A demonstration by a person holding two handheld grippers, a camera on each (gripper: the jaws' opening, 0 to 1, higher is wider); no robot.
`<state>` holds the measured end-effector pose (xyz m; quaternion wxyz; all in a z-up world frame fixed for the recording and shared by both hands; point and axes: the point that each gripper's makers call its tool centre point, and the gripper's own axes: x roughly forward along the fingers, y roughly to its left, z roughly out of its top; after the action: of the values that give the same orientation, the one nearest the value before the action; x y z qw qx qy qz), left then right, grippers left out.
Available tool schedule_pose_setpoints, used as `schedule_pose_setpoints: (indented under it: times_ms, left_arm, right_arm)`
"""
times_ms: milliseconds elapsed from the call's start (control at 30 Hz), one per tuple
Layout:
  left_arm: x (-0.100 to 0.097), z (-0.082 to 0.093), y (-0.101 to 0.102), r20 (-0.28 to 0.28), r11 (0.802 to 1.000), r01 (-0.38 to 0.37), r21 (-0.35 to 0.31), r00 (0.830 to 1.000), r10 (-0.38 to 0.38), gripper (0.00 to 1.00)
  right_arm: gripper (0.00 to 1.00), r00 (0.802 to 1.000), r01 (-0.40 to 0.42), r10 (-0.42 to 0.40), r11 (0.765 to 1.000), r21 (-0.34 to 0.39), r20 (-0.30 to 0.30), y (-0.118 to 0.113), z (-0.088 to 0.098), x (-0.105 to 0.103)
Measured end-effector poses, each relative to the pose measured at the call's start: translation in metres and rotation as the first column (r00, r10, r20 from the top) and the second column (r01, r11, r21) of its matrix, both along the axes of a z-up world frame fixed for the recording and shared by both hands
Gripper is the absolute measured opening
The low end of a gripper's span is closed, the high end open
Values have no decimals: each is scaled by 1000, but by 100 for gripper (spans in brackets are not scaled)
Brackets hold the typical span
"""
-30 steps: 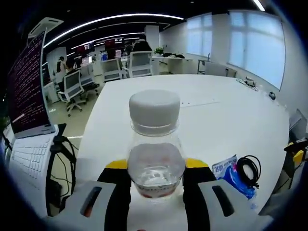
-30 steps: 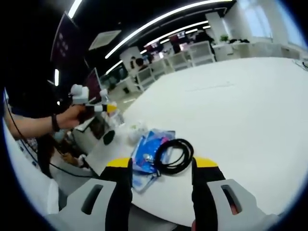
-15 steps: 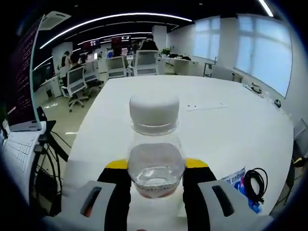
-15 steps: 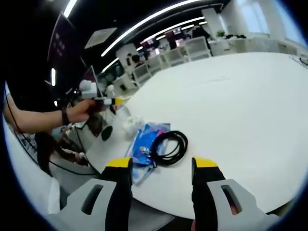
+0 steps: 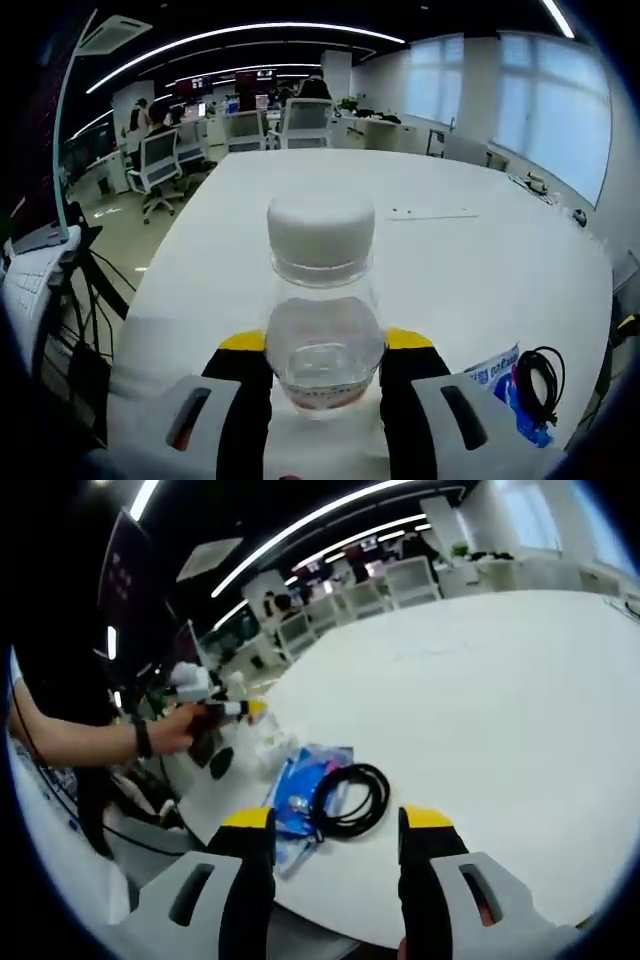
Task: Arrange the tabletop items into an orderly group along one side of the table until the central work area is clear of visible clutter.
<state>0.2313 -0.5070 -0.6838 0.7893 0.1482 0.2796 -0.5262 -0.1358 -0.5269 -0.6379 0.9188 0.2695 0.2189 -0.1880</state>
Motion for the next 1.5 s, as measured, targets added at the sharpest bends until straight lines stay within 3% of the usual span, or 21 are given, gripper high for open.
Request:
schedule_pose_setpoints:
  times_ms: [67,233,567,1000,1100,1333,1500]
  left_arm:
    - [3,7,-3,43,999,-1,-48,999,3,41]
    - [-2,4,2,73,1000,5,-31,997,-2,41]
    - [1,4,0,81,999,-24,-38,996,27,41]
    - [10,3,-15,68,998,-6,-65,998,10,42]
    - [10,2,-17,22,997,-11,-78,1000,12,42]
    - [8,10,-17,4,994,5,-106,1000,-5,50]
    - [6,12,-11,-4,994,13,-104,1000,-14,50]
  right_arm:
    - [47,1000,-6,6,1000,-4,4,-2,1,3]
    - [47,1000,-27,27,1000,-3,-6,-2,-2,4]
    - [47,1000,-28,28,1000,8,-8,1,-8,0]
    - [47,999,-42,42,999,14,-30,8,-11,-2]
    - [47,999,-42,43,999,15,-34,10,-13,-2]
    - [48,999,-42,43,999,22,-32,13,-16,0]
    - [48,998,-51,51,998,21,-29,16,-15,4]
